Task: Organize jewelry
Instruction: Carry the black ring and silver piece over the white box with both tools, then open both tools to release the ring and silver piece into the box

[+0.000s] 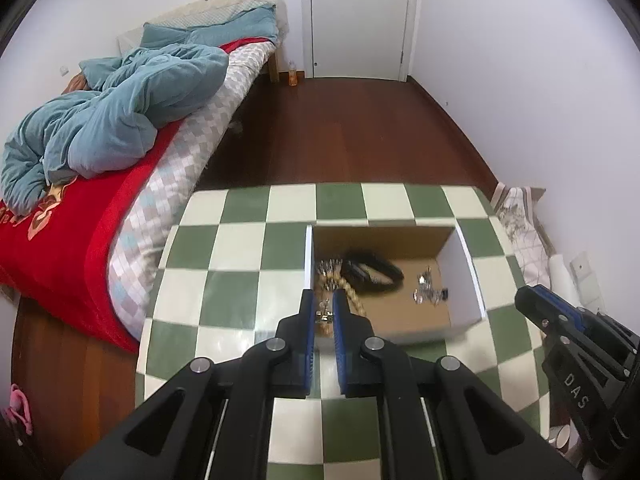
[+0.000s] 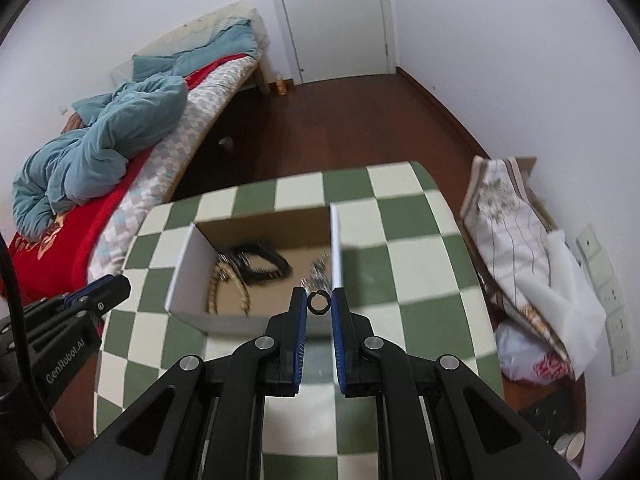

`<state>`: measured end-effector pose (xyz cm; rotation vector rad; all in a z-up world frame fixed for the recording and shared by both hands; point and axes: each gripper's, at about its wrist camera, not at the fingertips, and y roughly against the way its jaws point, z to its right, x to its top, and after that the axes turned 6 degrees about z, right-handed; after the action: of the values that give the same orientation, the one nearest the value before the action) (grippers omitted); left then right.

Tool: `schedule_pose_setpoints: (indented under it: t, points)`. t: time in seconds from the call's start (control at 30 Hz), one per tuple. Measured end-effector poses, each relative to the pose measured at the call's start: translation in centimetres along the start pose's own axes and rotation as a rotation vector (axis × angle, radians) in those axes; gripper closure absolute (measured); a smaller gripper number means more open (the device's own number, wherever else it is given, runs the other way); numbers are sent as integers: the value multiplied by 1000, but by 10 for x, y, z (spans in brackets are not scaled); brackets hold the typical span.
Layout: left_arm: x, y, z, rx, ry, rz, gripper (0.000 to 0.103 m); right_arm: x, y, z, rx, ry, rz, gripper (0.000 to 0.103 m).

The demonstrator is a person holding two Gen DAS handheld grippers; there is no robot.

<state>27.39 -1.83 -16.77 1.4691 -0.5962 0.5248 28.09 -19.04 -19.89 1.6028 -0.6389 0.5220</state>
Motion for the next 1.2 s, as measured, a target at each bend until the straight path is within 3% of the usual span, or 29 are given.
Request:
schedule_pose_setpoints:
  t: [0.13,0.5,0.87,0.9,0.93,0.97,1.0,1.03,1.1,1.17,1.2]
  points:
    - [15,-10,-3,-18,15,-4,97,21,-10,-11,13,29,0,90]
    - [24,-74,-6,-81,30,-158,97,31,-74,-15,71,37,-124,90]
    - [22,-75,-2,-57,28,-152,92,29,-91,-10,15,54,-168,87]
    - [24,-74,-3,-38,33,-145,89,29,-89,-9,9,52,-165,77]
    - [25,-71,-5,-21,36,-138,71,30,-86,-7,0,49,-156,59]
    - [26,-68,-6,7,33,-128,37,30,-83,-6,-15,50,-148,51]
    - [28,-66,-7,28,32,-119,21,31,-81,-6,-24,51,-143,38]
    - [29,-61,-10,35,36,-102,6,31,-76,-5,-32,51,-134,36]
    - [30,-56,-14,44,41,-89,6,32,-70,-6,-56,62,-126,36]
    - [31,-52,-16,71,36,-89,5,34,-63,-5,-81,66,-119,24]
    - [30,-50,-16,81,33,-85,2,34,-60,-4,-96,69,-116,11]
